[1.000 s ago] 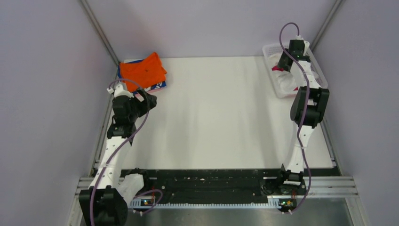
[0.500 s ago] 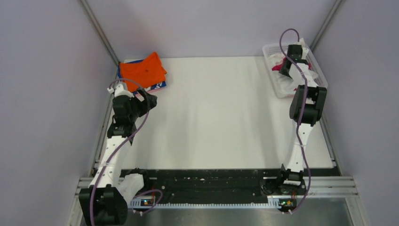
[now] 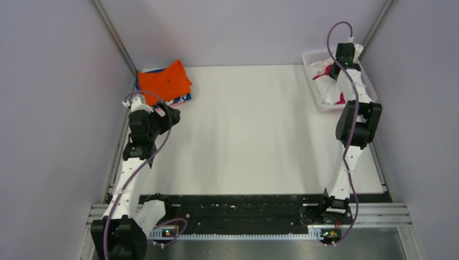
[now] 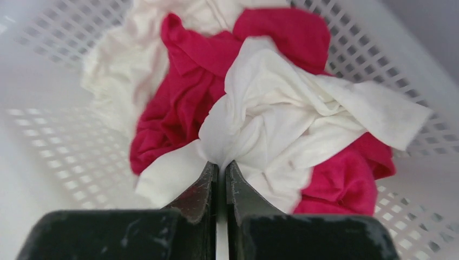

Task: Fold and stack the t-shirts
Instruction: Grab crumpled tshirt from bin with the right arm, then move the tshirt to the center of the board

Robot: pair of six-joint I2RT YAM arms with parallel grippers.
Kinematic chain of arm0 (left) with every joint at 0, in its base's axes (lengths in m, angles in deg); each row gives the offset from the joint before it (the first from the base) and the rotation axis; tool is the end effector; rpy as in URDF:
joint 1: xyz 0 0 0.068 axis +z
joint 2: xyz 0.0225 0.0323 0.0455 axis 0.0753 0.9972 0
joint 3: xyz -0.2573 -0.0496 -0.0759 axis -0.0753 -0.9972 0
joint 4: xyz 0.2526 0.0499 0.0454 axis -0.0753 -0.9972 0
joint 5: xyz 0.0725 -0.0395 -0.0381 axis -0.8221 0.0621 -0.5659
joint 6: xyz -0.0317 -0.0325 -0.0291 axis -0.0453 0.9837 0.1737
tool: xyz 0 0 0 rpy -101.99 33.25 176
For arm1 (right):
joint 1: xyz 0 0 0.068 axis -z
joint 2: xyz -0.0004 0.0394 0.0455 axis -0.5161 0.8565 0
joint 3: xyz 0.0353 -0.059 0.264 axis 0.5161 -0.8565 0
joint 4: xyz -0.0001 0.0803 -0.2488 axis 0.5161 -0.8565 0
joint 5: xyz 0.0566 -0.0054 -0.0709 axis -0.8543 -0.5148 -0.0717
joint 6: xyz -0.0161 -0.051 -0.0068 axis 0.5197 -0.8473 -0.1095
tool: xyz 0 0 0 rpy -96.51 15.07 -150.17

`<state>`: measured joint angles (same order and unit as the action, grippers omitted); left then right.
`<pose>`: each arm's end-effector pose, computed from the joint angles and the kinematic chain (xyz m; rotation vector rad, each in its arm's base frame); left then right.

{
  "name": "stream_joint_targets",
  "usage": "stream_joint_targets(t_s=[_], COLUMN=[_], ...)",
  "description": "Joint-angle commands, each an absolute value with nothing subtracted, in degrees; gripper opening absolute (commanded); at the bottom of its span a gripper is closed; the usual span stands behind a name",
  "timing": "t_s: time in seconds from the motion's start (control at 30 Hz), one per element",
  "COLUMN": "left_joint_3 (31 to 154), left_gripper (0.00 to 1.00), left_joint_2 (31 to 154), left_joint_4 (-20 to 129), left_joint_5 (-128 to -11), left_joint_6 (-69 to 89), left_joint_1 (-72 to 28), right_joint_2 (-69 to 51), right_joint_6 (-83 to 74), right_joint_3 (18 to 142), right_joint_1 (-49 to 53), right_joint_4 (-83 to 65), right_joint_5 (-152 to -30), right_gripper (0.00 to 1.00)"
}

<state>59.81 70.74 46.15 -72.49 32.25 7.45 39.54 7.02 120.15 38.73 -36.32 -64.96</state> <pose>0.2197 0.0086 0.2867 -0.5520 1.8693 -0.4428 0.5145 -0.0805 0.2459 0.6659 2.1657 -0.2794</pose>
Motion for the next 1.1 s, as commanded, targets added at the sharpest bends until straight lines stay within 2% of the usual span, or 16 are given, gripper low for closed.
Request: stream_joint_targets(t_s=[0.0,0.3,0.63,0.77,0.93,1.07], left_joint_3=[60.4,60.0,59.5,59.3,60.0,59.8], left_gripper=[0.99,0.99,0.99,0.99,0.99,0.99], left_joint_2=[68.6,67.0,65.0,64.0,63.8,63.5], left_joint_4=[48.8,49.0,48.4,48.4,47.7,47.6], left_joint_5=[-71.9,-71.0,-70.4,-70.5,-69.7,-68.9], left_joint_6=[32.3,32.6,32.8,33.0,32.8,33.1], left_joint_1=[7.6,7.6,7.6,7.6,7.5,7.5], right_joint_2=[24.6,12.9,13.5,12.9,9.7,9.0], right_joint_6=[5.8,5.6,13.7,17.5,17.7,18.7], right_joint_3=[119.6,117.3,134.4,137.1,137.2,139.0], right_joint_1=[39.6,39.5,39.3,37.9,31.6,22.7], right_joint_4=[-25.8,-15.2,-16.3,-16.8,-16.0,-16.2], right_joint_5=[-65.8,-73.6,-94.7,-101.5,-105.6,-110.4], right_gripper=[0.00,0.00,0.00,0.00,0.00,0.00])
